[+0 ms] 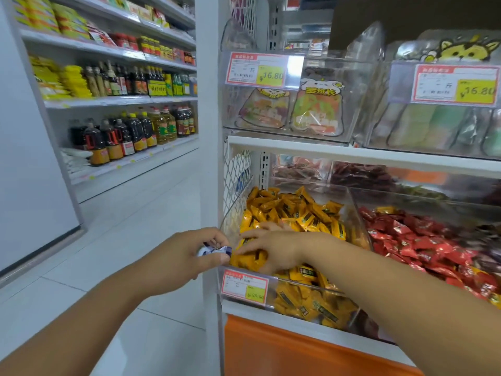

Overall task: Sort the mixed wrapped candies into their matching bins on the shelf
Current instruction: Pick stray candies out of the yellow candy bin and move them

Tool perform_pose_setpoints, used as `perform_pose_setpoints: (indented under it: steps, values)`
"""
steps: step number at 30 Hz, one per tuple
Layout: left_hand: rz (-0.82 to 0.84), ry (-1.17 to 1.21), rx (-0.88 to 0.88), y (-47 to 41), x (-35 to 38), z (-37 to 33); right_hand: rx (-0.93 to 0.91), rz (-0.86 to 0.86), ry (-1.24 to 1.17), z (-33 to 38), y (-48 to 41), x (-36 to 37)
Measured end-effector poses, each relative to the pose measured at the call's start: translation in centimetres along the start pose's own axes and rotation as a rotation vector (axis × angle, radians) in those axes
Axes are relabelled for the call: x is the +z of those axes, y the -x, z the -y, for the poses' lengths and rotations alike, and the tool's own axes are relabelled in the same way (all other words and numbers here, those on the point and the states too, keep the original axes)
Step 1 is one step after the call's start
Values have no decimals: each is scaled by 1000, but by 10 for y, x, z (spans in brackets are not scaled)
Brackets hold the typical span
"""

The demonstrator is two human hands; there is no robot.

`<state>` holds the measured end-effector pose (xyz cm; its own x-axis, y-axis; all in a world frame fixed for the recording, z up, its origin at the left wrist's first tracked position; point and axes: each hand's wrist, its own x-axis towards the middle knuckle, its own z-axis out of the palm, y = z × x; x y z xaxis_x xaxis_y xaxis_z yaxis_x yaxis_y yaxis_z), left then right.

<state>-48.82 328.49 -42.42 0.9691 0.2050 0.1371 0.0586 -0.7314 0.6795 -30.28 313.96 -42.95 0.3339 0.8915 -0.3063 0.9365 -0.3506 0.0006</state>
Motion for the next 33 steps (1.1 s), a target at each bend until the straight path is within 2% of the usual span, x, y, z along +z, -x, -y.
perform_pose_setpoints:
  steps: [2,4,10,11,13,15,17,19,23,25,33]
  values:
    - [13,8,-19,-2,-2,0,43,-77,132,-17,4,-3]
    - [32,2,-31,-5,-5,-1,101,-119,144,-36,12,-8]
    - [62,8,-50,-6,-7,-2,265,-42,89,-60,28,-28]
    - [64,10,-58,-5,-7,-2,226,-69,91,-51,29,-34]
    - [67,10,-83,-5,-8,-2,11,-135,4,-20,22,-40]
    - [76,18,-99,-5,-9,-2,-185,-14,-164,12,7,-35]
    - [85,35,-108,-5,-10,0,-217,180,-125,27,-11,-25]
    - [95,38,-122,-5,-11,0,-154,232,-19,25,-24,-19]
    - [112,49,-140,-6,-12,1,-89,56,172,10,-29,-18]
    - [111,48,-136,-6,-12,1,-46,-28,185,-8,-24,-17]
    - [118,35,-130,-2,-12,-1,65,-81,73,-42,-7,-25]
